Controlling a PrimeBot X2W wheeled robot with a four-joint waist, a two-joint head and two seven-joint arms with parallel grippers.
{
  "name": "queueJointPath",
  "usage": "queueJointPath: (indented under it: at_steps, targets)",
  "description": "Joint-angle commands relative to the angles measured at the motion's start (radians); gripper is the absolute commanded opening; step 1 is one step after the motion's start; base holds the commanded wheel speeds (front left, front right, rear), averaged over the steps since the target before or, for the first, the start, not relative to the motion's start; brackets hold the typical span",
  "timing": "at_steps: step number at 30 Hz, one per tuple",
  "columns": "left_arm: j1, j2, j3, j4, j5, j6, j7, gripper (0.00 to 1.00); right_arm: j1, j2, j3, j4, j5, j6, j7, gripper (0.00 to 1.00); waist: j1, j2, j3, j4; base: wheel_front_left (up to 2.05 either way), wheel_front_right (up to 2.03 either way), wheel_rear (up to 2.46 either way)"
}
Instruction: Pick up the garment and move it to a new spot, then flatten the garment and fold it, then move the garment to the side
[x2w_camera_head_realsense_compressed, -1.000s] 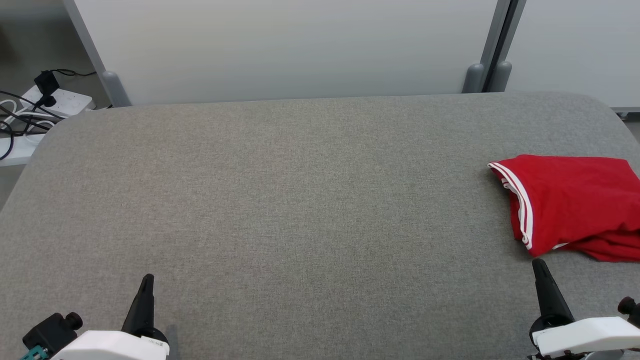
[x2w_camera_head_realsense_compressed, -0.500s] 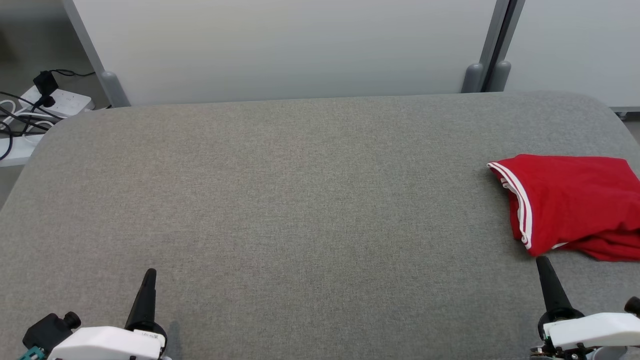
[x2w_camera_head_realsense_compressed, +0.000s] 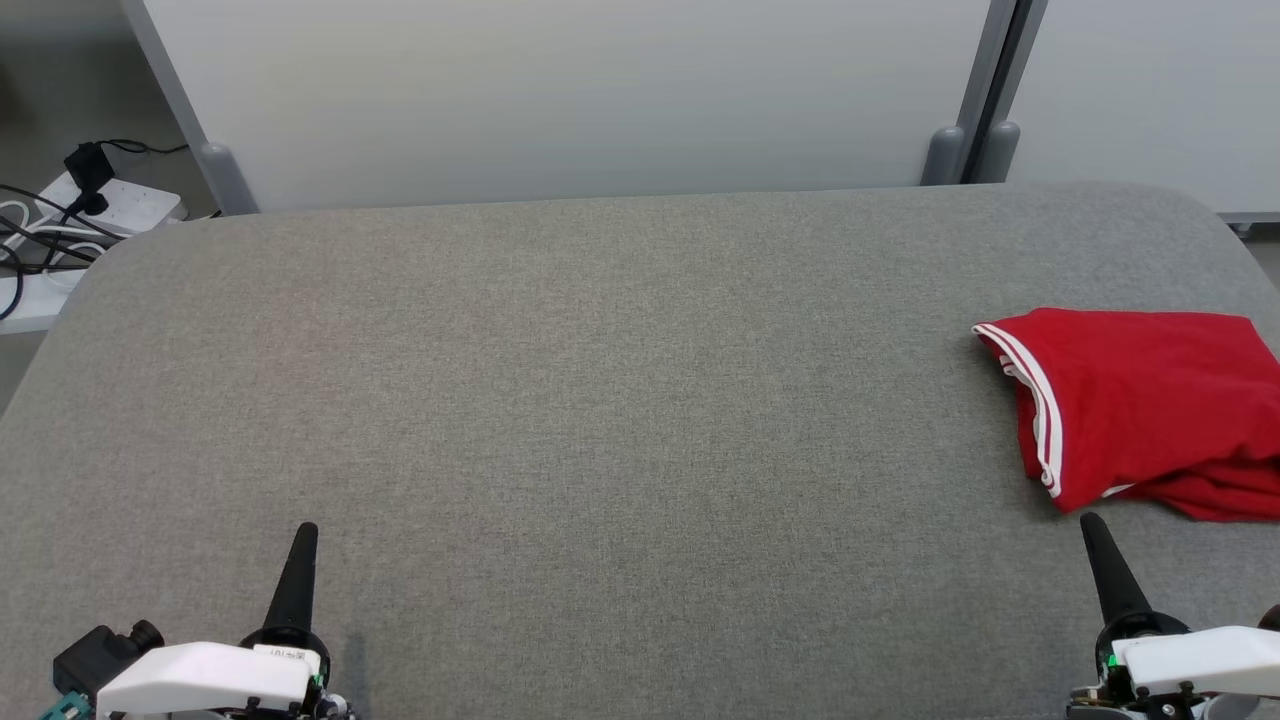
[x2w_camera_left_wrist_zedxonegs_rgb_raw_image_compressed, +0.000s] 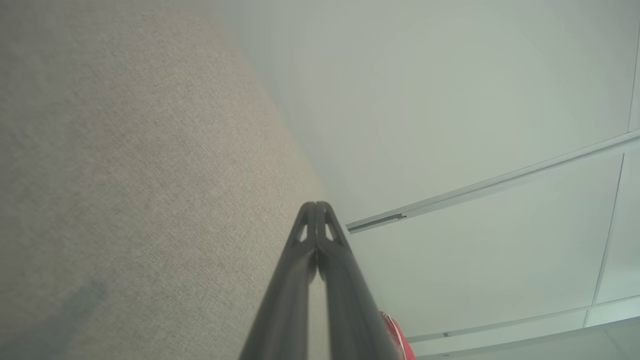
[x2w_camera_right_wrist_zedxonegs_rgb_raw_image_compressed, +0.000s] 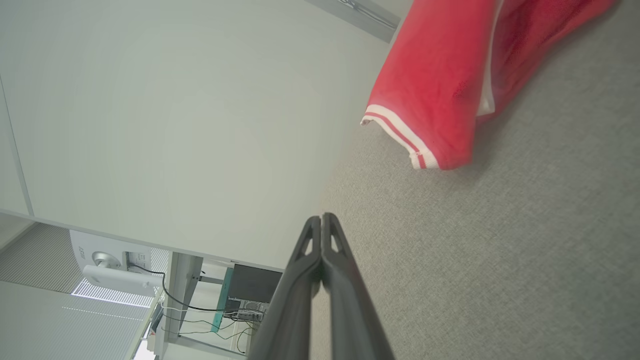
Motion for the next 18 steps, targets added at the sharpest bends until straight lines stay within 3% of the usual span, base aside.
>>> queueJointPath:
  at_steps: [1, 18]
  targets:
    - [-0.058, 0.011, 0.034, -0.019, -0.028, -0.014, 0.004, 0.00, -0.051, -0.019, 0.010, -0.024, 0.030, -0.002, 0.009, 0.00, 0.0000, -0.0001, 0.000, 0.000, 0.00, 0.00, 0.00]
    - [-0.078, -0.016, 0.065, -0.008, -0.196, -0.039, 0.044, 0.00, -0.070, -0.020, -0.009, -0.006, 0.220, -0.002, 0.046, 0.00, 0.0000, -0.0001, 0.000, -0.003, 0.00, 0.00, 0.00]
